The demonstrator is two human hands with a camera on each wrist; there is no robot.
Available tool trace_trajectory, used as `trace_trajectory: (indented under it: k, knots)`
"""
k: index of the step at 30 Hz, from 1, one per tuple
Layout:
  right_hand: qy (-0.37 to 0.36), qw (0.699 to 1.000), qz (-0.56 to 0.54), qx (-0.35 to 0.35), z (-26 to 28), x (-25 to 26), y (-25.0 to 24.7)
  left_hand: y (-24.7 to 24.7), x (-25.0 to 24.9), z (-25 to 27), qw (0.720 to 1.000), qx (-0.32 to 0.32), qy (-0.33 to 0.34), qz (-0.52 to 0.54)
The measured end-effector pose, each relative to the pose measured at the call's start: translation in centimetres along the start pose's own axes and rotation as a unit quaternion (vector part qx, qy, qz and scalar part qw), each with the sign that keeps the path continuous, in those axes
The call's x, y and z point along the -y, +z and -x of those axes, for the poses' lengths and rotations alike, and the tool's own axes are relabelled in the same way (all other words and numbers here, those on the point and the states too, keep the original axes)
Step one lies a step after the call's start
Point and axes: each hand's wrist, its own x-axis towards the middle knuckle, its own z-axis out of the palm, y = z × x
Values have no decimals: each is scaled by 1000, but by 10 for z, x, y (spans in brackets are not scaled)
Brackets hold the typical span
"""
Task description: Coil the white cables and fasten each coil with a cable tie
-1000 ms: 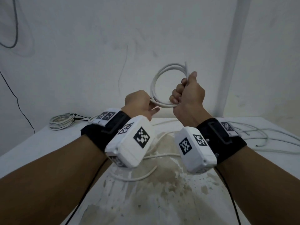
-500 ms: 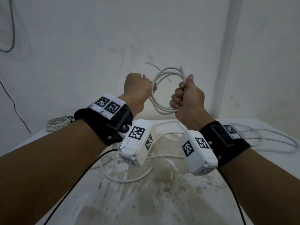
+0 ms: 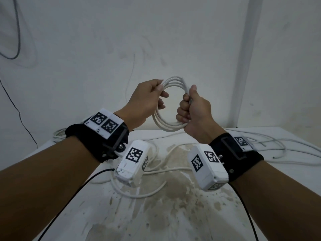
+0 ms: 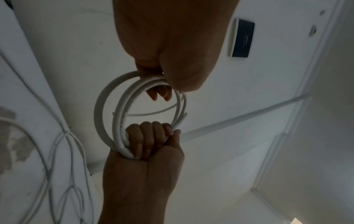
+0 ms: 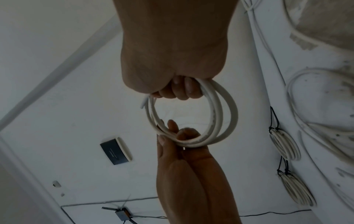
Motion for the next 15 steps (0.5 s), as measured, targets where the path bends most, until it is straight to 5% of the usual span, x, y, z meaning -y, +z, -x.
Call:
trace_trajectory:
  k: [4,9,15]
  knots:
    - [6,1000,16,-1,0,-1,2,-12,3,-1,998,51,41,-12]
    - [3,995,96,35,1,-1,13,-18,-2,-9,998,16,36,-45]
    - [-5,976,197,88,0,-2,16,-39,-11,-11,990,141,13,-20]
